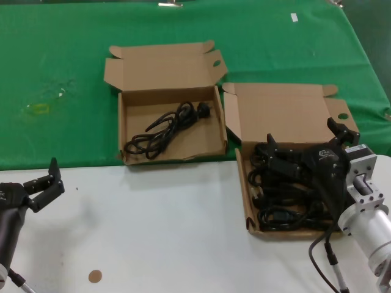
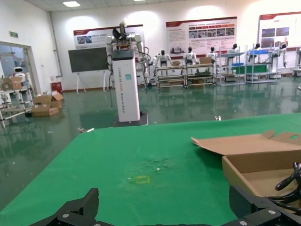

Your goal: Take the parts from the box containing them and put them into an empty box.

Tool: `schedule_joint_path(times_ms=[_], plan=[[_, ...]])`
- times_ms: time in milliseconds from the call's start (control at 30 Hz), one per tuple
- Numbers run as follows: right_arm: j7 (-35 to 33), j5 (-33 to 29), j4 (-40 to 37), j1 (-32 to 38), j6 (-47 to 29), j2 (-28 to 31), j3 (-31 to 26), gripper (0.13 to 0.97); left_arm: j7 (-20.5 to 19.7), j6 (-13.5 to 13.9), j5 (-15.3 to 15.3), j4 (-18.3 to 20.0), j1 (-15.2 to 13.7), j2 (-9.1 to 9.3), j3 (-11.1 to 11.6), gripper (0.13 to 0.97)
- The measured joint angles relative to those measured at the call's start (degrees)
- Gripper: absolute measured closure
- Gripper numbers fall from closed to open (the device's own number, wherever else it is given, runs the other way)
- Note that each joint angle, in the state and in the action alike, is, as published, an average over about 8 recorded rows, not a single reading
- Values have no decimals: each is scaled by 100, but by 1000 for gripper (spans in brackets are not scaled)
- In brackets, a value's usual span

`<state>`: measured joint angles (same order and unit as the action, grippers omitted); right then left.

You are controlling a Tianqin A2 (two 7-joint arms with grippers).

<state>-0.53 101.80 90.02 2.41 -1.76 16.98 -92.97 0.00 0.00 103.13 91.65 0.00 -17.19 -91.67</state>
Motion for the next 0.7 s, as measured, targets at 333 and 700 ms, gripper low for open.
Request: schedule_joint_path(times_ms=[333, 700], plan=[[0, 0, 0, 0, 0, 0, 0, 129, 0, 0, 0, 0, 0, 0, 0, 132], [0, 0, 0, 0, 0, 0, 0, 129, 0, 0, 0, 0, 0, 0, 0, 132]])
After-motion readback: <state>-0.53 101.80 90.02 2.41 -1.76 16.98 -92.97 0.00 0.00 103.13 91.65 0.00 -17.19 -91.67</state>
